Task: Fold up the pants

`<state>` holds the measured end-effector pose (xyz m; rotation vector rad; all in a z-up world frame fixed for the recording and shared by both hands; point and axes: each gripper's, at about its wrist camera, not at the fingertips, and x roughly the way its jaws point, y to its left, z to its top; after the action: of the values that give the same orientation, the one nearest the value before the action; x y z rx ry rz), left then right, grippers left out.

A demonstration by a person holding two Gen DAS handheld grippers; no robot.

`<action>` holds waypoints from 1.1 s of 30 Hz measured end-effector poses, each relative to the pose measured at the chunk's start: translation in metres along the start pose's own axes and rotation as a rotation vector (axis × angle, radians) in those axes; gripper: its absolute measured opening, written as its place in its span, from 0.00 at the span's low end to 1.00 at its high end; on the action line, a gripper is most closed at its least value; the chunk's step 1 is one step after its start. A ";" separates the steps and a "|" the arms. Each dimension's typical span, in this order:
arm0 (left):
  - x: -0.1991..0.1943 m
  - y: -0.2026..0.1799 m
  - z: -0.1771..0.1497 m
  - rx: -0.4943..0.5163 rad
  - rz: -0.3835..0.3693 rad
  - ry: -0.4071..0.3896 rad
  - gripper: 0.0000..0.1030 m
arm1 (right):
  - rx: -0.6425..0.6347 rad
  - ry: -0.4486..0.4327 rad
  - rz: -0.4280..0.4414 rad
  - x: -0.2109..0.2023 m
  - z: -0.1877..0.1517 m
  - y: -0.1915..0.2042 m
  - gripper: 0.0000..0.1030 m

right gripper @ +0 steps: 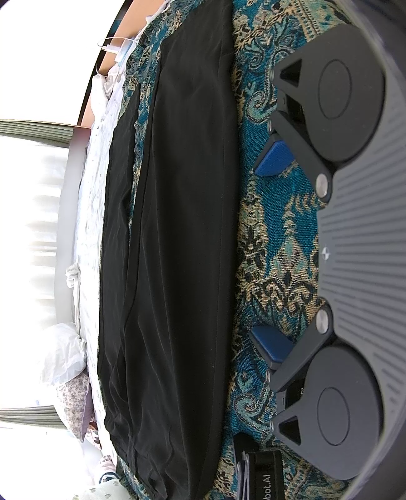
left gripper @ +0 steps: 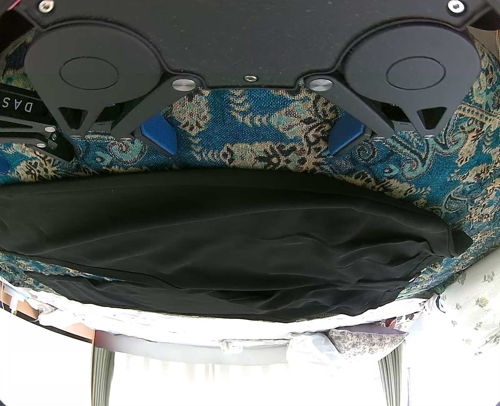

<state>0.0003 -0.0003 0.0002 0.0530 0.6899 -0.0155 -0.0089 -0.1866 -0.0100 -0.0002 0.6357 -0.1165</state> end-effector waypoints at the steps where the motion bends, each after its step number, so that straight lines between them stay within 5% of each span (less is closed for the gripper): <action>1: 0.000 0.000 0.001 0.000 -0.001 0.001 1.00 | 0.000 0.002 0.001 0.000 0.003 0.000 1.00; 33: -0.003 0.000 0.004 -0.002 -0.002 0.000 1.00 | -0.006 -0.006 0.002 0.002 0.002 0.000 1.00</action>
<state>0.0005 -0.0005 0.0048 0.0503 0.6901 -0.0165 -0.0060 -0.1867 -0.0099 -0.0058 0.6305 -0.1131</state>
